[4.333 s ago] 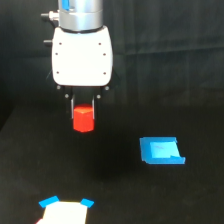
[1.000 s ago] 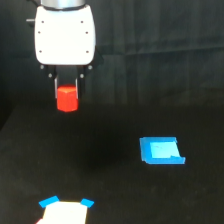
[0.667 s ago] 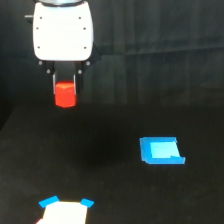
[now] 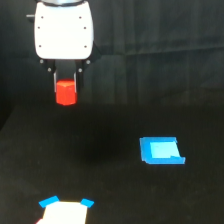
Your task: Pick up the red object from the table
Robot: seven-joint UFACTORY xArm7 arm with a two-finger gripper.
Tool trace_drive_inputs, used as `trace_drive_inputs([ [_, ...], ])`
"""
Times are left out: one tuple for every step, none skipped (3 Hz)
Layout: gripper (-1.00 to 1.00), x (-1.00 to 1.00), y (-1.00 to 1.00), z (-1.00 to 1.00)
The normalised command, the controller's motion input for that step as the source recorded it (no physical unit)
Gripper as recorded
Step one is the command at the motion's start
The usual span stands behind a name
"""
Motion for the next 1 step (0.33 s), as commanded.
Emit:
trace_drive_inputs([
  [-1.0,0.15,0.11,0.26],
])
